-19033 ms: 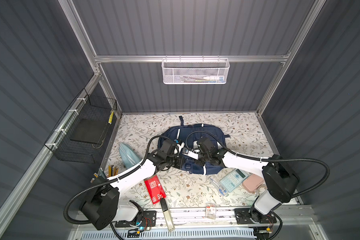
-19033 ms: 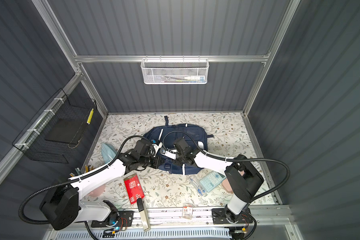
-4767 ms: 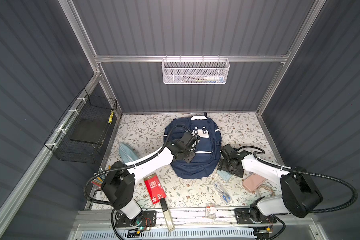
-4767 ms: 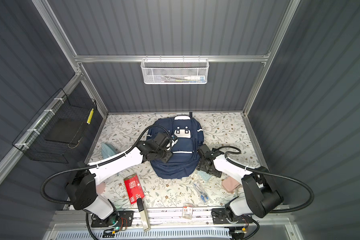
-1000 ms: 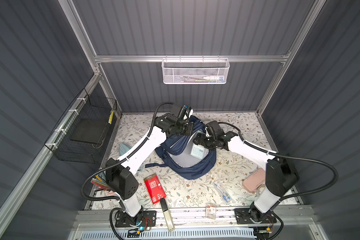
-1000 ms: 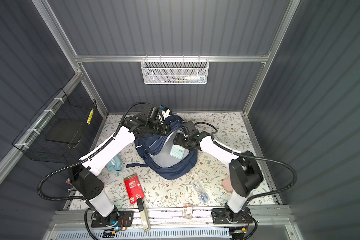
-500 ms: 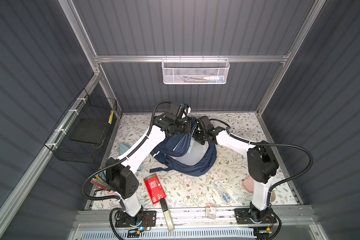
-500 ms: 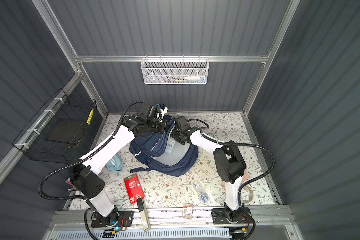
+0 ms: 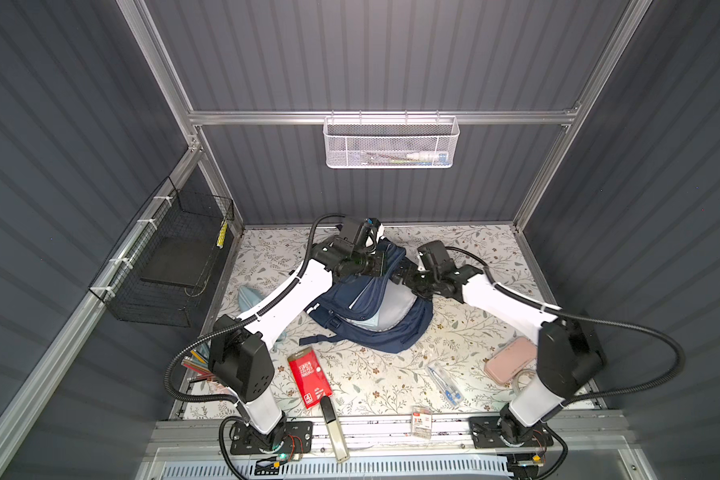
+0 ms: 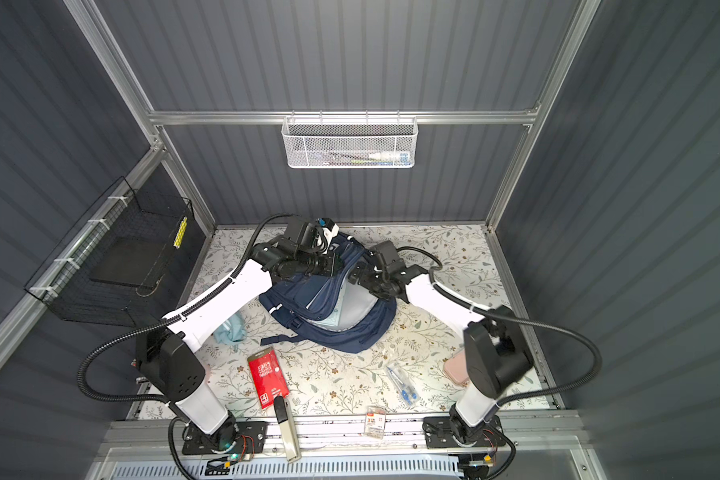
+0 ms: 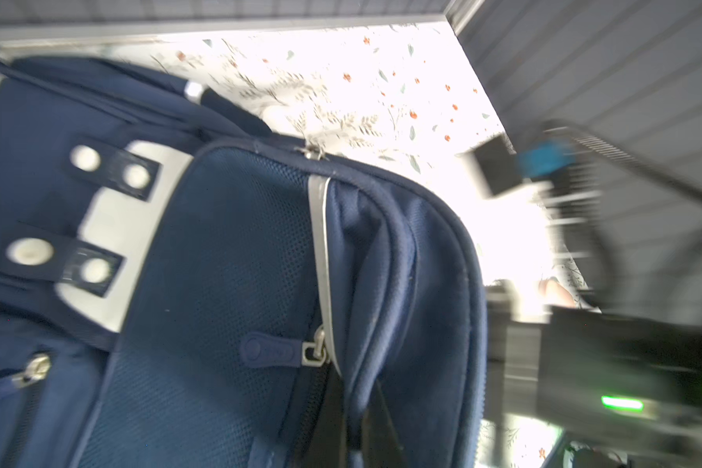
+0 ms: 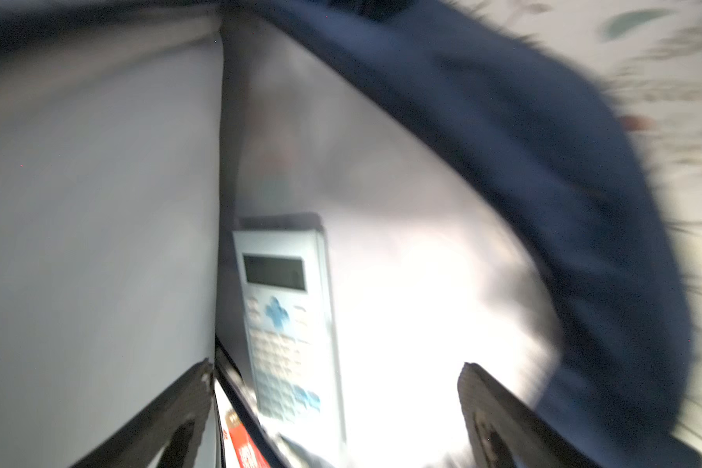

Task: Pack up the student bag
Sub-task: 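Move the right gripper to the clear compass case and grasp it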

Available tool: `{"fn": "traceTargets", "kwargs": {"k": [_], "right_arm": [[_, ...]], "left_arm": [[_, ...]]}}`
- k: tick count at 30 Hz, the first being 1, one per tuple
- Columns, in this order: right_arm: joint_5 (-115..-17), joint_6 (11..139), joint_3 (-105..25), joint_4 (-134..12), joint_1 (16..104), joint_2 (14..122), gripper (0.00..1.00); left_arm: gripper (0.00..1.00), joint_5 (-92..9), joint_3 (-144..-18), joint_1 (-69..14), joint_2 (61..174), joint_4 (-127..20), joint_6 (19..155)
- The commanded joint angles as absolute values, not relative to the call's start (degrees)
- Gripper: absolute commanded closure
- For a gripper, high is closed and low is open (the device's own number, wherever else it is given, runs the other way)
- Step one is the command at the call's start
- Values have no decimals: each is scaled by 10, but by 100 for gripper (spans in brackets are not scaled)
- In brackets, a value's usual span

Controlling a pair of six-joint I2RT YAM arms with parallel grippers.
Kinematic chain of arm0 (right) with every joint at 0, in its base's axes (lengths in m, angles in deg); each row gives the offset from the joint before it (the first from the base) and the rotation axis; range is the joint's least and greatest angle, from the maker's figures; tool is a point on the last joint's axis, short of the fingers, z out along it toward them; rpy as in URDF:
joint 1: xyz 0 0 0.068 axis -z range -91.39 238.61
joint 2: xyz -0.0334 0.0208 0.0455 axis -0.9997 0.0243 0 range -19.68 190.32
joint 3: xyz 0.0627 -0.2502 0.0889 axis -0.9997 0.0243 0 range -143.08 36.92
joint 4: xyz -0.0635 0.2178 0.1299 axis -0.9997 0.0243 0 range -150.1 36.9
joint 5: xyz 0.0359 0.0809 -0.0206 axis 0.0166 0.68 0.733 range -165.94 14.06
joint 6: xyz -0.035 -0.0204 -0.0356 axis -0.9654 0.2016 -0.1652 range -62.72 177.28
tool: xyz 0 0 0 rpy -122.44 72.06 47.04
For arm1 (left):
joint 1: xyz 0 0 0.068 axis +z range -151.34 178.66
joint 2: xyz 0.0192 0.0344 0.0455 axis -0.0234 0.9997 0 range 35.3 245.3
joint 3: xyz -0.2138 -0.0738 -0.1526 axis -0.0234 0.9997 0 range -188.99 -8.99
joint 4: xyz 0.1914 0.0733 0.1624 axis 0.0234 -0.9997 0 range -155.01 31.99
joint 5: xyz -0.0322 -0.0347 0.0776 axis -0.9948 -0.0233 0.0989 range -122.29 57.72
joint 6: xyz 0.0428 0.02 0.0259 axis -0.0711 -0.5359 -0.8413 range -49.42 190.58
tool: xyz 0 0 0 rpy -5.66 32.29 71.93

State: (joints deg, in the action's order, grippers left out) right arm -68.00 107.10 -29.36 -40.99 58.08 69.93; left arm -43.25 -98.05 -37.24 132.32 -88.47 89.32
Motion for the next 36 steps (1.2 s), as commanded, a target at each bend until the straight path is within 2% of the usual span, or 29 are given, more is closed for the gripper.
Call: {"fn": "traceTargets", "kwargs": {"k": [1,5,10,14,19,29,34,36], "right_arm": [[-722,1000,-235,-307,588,621,6],[-726,949,-143,-212,580,533,9],[-734,997,-44,-157,505,470,11],[-737,1034,-2,-166,440,462,14],[-789,1082,10,-119,360,478,17],[-834,1114,24,-150,315,531,35],[-844,1109,6,-188,320,519,63],[-853,1111,-8,-183,322,496,64]], "left_arm": [[100,-456,-943,-373,1306,-850,908],[100,-472,-918,-374,1296,-828,917],[100,-525,-871,-374,1306,-794,940],[100,-528,-863,-374,1308,-786,946],[100,-525,-862,-374,1305,-790,946],[100,-516,-880,-373,1289,-812,940],[100,-518,-890,-371,1287,-816,938],[100,-530,-890,-370,1288,-814,942]]}}
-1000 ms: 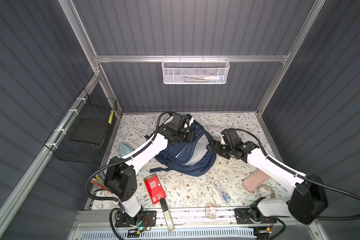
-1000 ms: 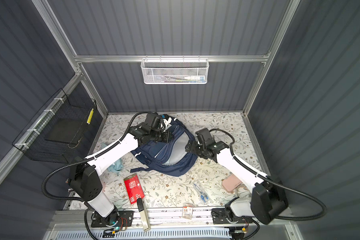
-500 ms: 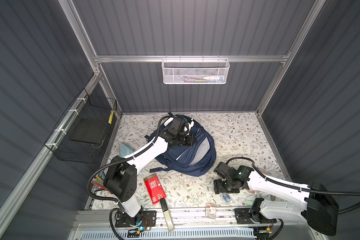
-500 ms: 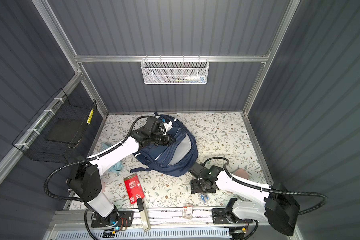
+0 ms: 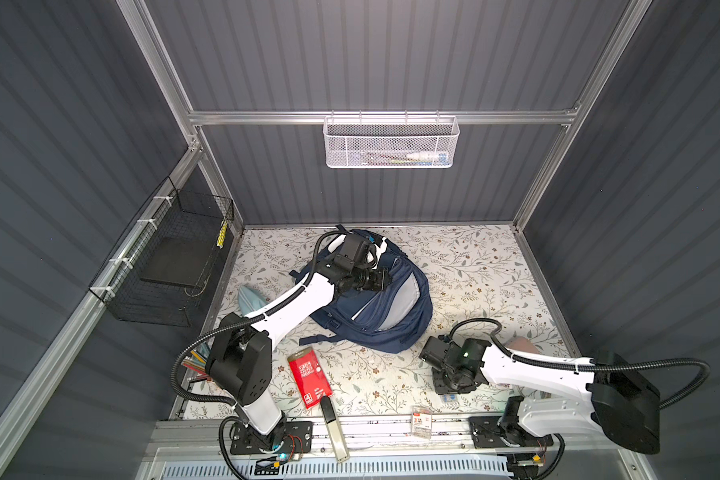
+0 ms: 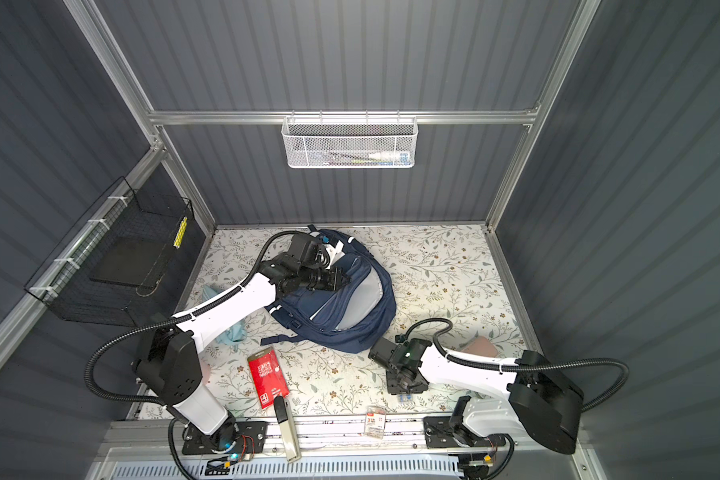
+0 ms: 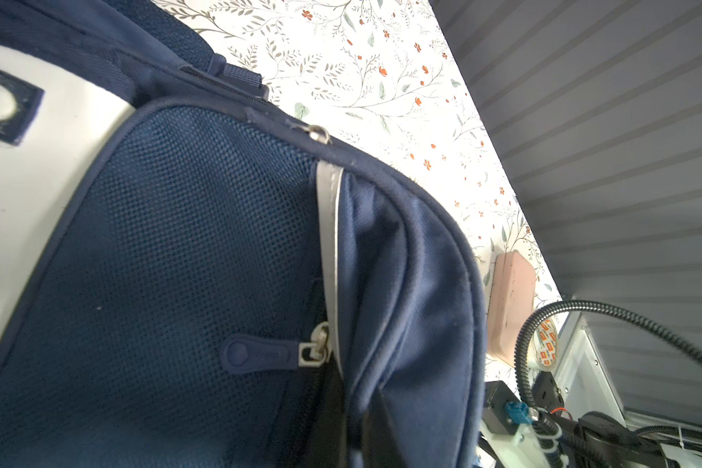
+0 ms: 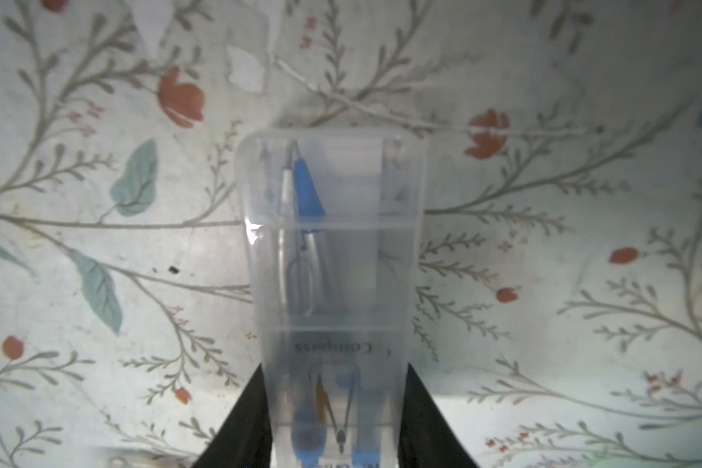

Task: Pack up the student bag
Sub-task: 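Move the right gripper to the clear compass case and grasp it, then place the compass case into the backpack beside the calculator with the right gripper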

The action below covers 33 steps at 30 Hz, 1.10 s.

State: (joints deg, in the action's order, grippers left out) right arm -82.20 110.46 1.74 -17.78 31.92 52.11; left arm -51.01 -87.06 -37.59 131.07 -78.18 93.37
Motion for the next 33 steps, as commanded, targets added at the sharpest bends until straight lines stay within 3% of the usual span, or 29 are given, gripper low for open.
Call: {"fn": "traceTargets", "kwargs": {"k": [1,4,8,16,19,25,30,33], "right_arm": [[-861,1110,-18,-175,325,483,64],[-873,1081,-54,-181,355,459,64],[-803,1010,-120,-250,457,492,64],[-711,937,-356,-322,546,742,63],[-738,927,-409,-333,548,812,62],[-700,966,-393,-403,545,857,53],[-700,979,-370,-399,546,856,34],[-711,987,-339,-408,546,821,30]], "left_arm": [[100,-534,-891,-370,1289,-811,943],[100,-536,-895,-370,1294,-810,944],[100,-541,-905,-370,1301,-811,946],[100,-536,-941,-369,1301,-828,941],[100,-534,-944,-369,1304,-827,942],[100,-538,-951,-368,1314,-828,940],[100,-537,-943,-368,1316,-824,940],[100,-534,-933,-368,1314,-818,943]]}}
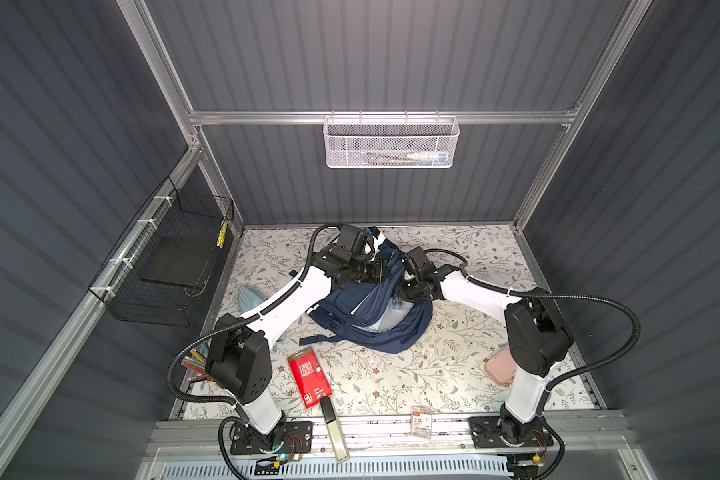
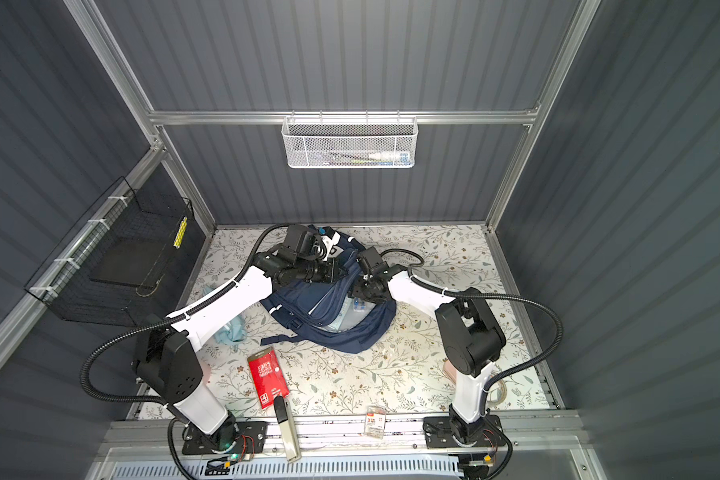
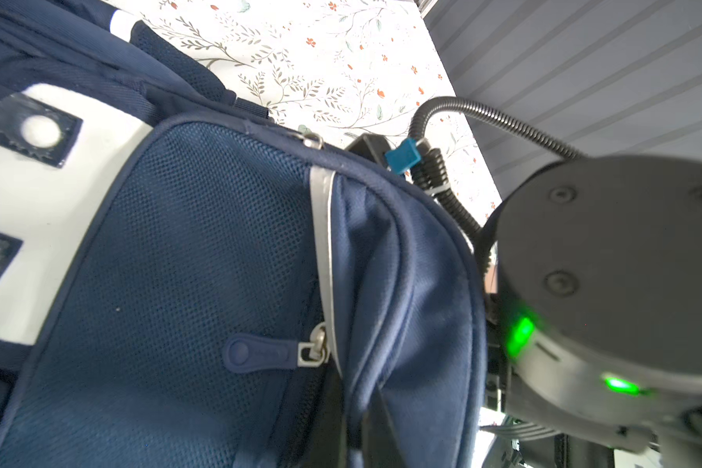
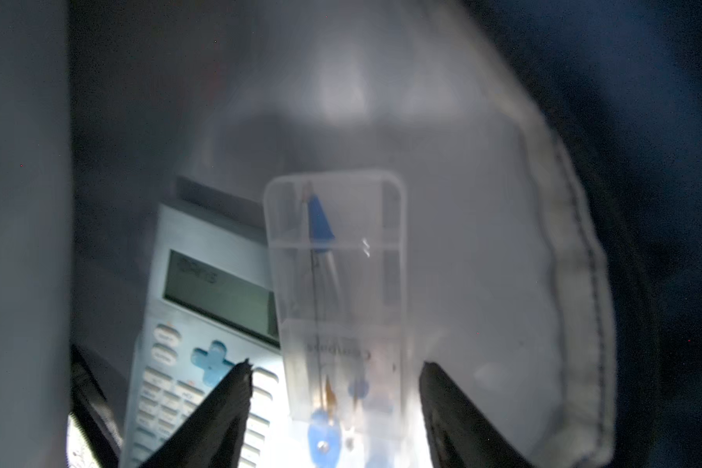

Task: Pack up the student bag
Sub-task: 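Place the compass case into the backpack beside the calculator with the right gripper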

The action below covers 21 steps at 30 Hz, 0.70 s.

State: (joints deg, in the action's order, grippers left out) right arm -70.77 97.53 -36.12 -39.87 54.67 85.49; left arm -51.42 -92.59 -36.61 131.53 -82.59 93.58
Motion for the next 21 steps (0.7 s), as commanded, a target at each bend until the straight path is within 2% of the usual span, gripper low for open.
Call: {"fn": "traceTargets", "kwargs": {"k": [1,10,14,15,16,17,18,21], "right_arm": [[-716,989,-328,-412,547,809,30],[-743,991,-272,-395,549,724,28],[-777,993,-206,-415,541,634,26],[-803,988,-191,-413,532,608,24],[-828,982,-181,-408,521,587,23],[-853,972,-174,-403,506,563,21],[-875,965,-170,-401,490,541,19],[-906,951,-172,-392,456,516,13]], "left_arm": [[100,-536,-931,-369,1315,-816,945],[100,-541,-916,-368,1315,-810,953],[98,-538,-895,-369,1317,-811,952],[90,-541,-879,-369,1317,-808,954],[76,-544,-873,-369,1315,-804,957],[53,-541,-866,-369,1307,-796,960],[40,-533,-861,-368,1295,-790,962],[13,-473,-869,-368,1259,-819,948]]}}
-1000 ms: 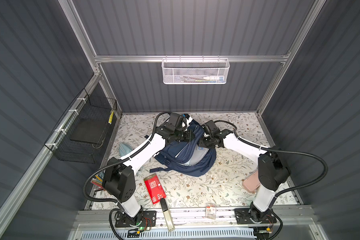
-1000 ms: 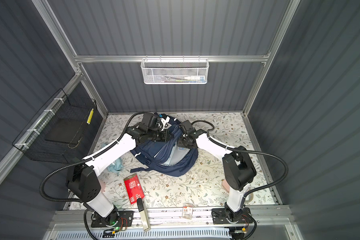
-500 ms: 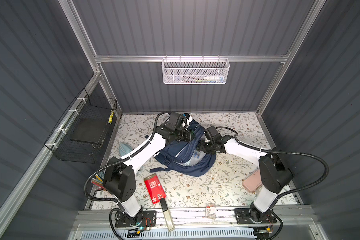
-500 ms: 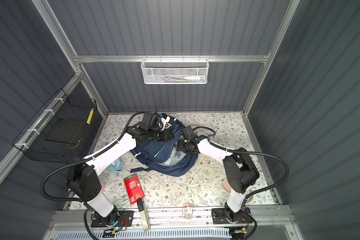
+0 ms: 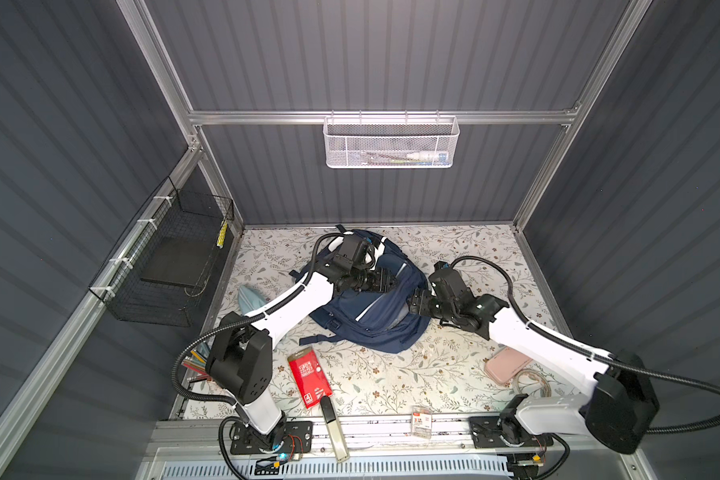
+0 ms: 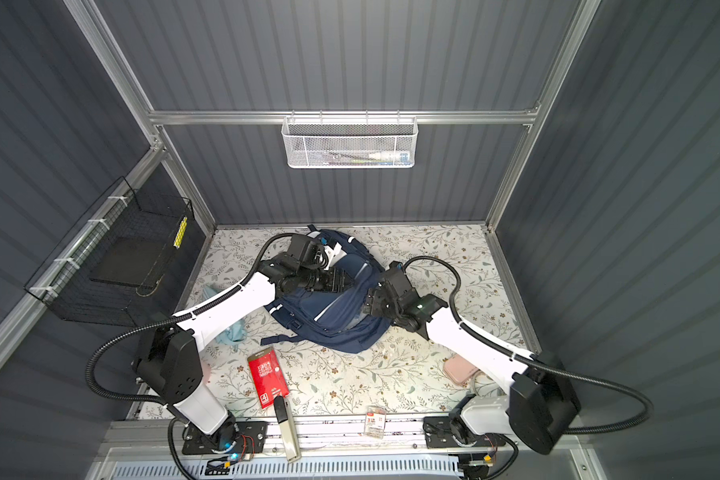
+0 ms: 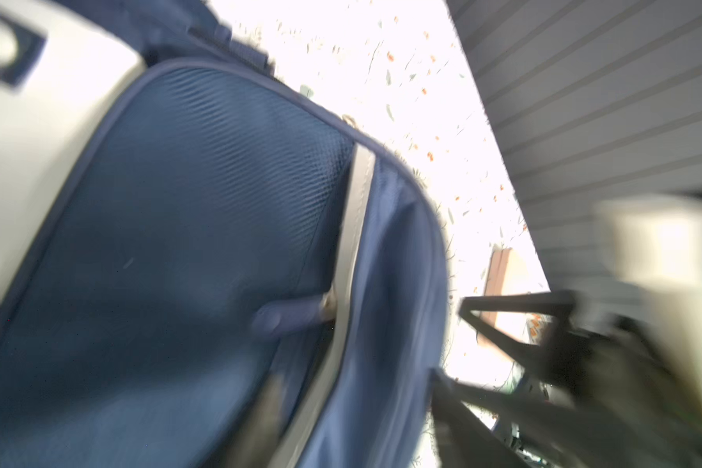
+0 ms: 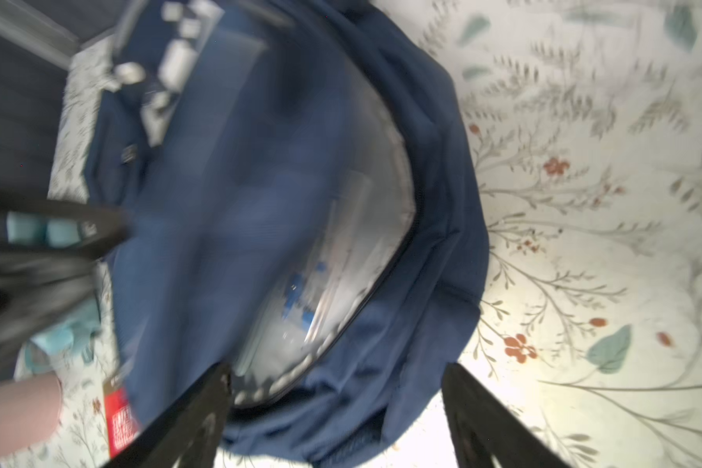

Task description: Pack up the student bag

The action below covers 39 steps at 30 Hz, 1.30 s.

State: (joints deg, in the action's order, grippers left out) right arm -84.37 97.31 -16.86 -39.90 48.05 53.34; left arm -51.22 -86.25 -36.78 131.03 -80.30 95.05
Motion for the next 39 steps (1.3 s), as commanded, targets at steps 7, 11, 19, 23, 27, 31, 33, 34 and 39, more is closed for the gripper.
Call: {"fn": "traceTargets", "kwargs": {"k": [7,11,19,23,27,31,33,34,39], "right_arm": [[-809,897,-198,-518,412,578,11],[-743,862,-256,-571,375,673,12],[-672,887,-264,-622,369,732,12],[-660,892,-253,-617,368,727,13],[-668,900,-231,-620,368,713,12],[-670,907,-225,-616,368,711,12],[-671,909,-225,-609,369,710,13],[-673,910,-225,-606,368,710,13],[-686,912,-218,-600,368,704,13]], "left_arm": [[1,-351,-816,-280,1171,-911,975],[0,-236,-774,-223,1124,-983,991],[3,-42,-665,-152,1111,-979,1037],[8,5,-631,-151,1129,-950,1064],[13,4,-603,-145,1168,-924,1062],[46,-4,-585,-145,1195,-889,1041],[77,-6,-583,-145,1199,-886,1027],[90,-6,-581,-145,1195,-885,1024],[100,-79,-586,-147,1127,-873,987]]}}
